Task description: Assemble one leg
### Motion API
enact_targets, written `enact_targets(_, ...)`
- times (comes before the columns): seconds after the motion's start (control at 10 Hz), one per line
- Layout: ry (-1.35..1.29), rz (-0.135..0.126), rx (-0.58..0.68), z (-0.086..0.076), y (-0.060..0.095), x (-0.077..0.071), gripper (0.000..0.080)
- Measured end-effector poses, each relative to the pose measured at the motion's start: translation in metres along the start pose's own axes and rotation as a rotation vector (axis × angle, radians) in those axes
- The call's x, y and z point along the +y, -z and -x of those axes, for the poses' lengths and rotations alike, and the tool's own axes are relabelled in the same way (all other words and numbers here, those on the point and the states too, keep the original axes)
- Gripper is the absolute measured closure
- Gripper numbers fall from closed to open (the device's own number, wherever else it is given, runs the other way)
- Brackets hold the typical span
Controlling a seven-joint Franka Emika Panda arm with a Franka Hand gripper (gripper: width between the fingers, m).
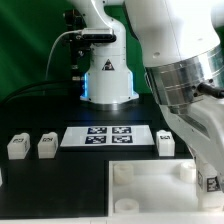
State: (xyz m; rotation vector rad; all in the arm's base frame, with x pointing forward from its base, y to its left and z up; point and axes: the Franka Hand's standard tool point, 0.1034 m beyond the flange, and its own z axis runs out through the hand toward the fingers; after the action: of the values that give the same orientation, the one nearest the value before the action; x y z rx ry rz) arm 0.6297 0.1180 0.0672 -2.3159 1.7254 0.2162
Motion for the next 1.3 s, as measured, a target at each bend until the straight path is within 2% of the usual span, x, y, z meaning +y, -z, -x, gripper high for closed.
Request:
enact_targets(0.1, 0.204, 0.016, 0.014, 0.0001, 0.001, 0.0, 0.0176)
enact_targets(0.2, 0.424, 0.047, 0.043, 0.0033, 0.0023, -0.0012, 0.0158)
enact_targets(0.5, 0.721, 0.05, 0.036, 0.002, 0.0015, -0.0012, 0.0151)
enact_targets(0.6, 0.849, 0.064, 0.042, 0.0014, 0.002, -0.0013, 0.015)
enact_targets(0.7, 1.047, 0.102, 0.073, 0.0006, 0.0049, -0.0046, 0.015)
enact_targets(0.8, 1.131, 0.108, 0.081, 0.0007, 0.0062, -0.007, 0.015)
enact_targets(1.0, 1.055, 0.097, 0.077, 0.0015, 0.0053, -0.0066, 0.018)
enact_targets(1.1, 1.015, 0.095, 0.078, 0.0018, 0.0052, -0.0067, 0.0357)
enact_targets(1.2, 0.914, 0.09, 0.08, 0.0014, 0.0049, -0.006, 0.0357)
enact_targets(1.3, 0.82, 0.089, 0.085, -0.0018, 0.0047, -0.0048, 0.0499)
